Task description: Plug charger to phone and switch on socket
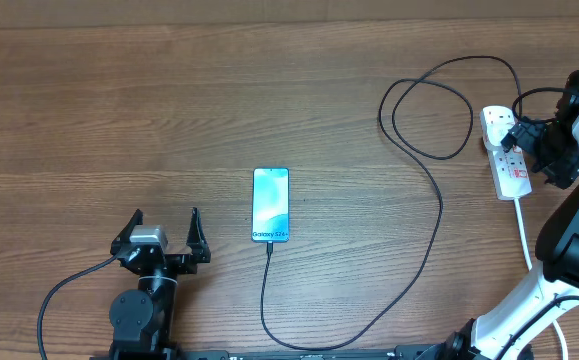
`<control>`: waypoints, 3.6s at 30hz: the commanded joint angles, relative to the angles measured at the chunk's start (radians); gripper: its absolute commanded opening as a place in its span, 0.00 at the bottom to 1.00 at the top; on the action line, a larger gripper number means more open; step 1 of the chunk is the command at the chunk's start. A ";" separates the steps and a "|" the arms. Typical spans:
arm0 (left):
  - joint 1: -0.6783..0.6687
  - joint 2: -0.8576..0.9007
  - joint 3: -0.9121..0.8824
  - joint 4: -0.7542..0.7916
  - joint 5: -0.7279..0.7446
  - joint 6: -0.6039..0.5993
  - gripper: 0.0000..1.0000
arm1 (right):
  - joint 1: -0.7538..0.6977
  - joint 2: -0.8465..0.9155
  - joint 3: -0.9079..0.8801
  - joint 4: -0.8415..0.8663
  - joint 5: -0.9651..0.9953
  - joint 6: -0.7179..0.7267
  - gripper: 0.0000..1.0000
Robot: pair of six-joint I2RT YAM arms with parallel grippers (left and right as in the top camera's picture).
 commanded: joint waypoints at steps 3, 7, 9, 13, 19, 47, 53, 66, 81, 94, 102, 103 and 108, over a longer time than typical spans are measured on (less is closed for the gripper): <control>0.010 -0.011 -0.003 0.002 -0.010 0.019 1.00 | 0.006 -0.036 0.031 0.038 -0.036 0.018 1.00; 0.010 -0.011 -0.003 0.002 -0.010 0.019 1.00 | 0.006 -0.036 0.031 0.038 -0.035 0.018 1.00; 0.010 -0.011 -0.003 0.002 -0.010 0.019 1.00 | 0.006 -0.036 0.031 0.038 -0.035 0.018 1.00; 0.010 -0.011 -0.003 0.002 -0.010 0.019 1.00 | 0.006 -0.036 0.031 0.038 -0.035 0.018 1.00; 0.010 -0.011 -0.003 0.002 -0.010 0.019 1.00 | 0.006 -0.036 0.031 0.038 -0.035 0.018 1.00; 0.010 -0.011 -0.003 0.002 -0.010 0.019 1.00 | 0.008 -0.325 0.031 0.038 -0.035 0.018 1.00; 0.010 -0.011 -0.003 0.002 -0.010 0.019 1.00 | 0.008 -0.340 0.031 0.037 -0.036 0.018 1.00; 0.010 -0.011 -0.003 0.002 -0.010 0.019 1.00 | 0.010 -0.500 0.031 0.037 -0.035 0.018 1.00; 0.010 -0.011 -0.003 0.002 -0.010 0.019 1.00 | 0.240 -0.589 -0.129 0.037 -0.036 0.018 1.00; 0.010 -0.011 -0.003 0.002 -0.010 0.019 1.00 | 0.270 -0.584 -0.260 0.037 -0.035 0.018 1.00; 0.010 -0.011 -0.003 0.002 -0.010 0.019 1.00 | 0.270 -0.568 -0.266 0.034 -0.036 0.018 1.00; 0.010 -0.011 -0.003 0.002 -0.010 0.019 1.00 | 0.270 -0.568 -0.266 0.034 -0.035 0.018 1.00; 0.010 -0.011 -0.003 0.002 -0.010 0.019 1.00 | 0.270 -0.568 -0.266 0.034 -0.035 0.018 1.00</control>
